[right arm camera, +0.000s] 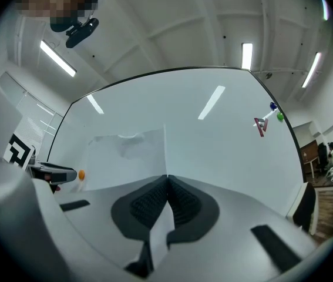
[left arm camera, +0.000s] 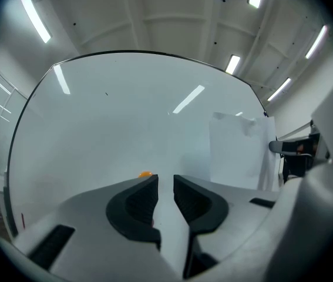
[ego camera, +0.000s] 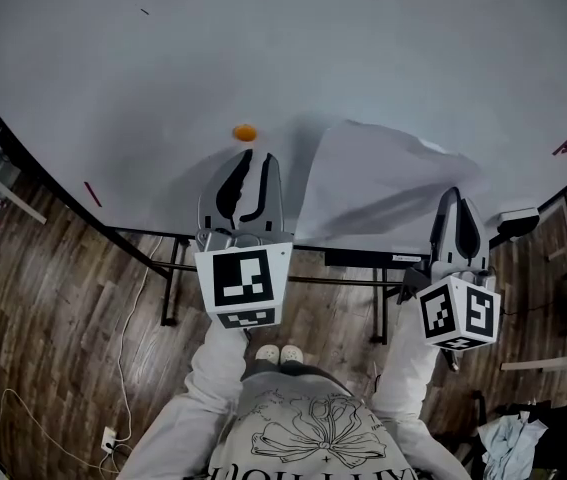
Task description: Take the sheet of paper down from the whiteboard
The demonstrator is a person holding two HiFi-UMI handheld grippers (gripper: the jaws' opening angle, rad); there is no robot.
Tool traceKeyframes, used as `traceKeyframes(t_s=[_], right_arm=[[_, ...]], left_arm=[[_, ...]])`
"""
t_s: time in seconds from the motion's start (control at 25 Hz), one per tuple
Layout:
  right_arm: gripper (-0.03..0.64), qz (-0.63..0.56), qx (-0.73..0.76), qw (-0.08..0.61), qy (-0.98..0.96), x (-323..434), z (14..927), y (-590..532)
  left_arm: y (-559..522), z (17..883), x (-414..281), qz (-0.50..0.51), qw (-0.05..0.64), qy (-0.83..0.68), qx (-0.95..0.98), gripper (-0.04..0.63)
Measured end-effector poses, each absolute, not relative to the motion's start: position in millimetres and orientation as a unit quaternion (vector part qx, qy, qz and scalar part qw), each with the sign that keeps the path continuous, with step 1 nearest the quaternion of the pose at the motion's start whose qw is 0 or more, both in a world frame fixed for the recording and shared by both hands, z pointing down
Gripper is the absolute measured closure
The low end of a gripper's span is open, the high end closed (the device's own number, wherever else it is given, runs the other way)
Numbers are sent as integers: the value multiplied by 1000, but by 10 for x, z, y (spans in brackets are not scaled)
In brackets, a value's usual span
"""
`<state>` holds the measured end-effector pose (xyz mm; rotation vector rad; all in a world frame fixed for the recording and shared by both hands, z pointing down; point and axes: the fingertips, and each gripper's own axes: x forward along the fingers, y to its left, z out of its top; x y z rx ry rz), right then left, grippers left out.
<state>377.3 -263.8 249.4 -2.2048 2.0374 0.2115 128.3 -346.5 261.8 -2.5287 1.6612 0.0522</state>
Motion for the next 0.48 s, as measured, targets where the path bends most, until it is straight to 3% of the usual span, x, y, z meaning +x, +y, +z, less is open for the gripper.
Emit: traceKeyframes(t_s=[0.48], right_arm=[[615, 65, -729, 70, 678, 3724, 2513, -2634]], left_arm=[[-3406, 2639, 1259, 12, 57, 547, -835, 518]])
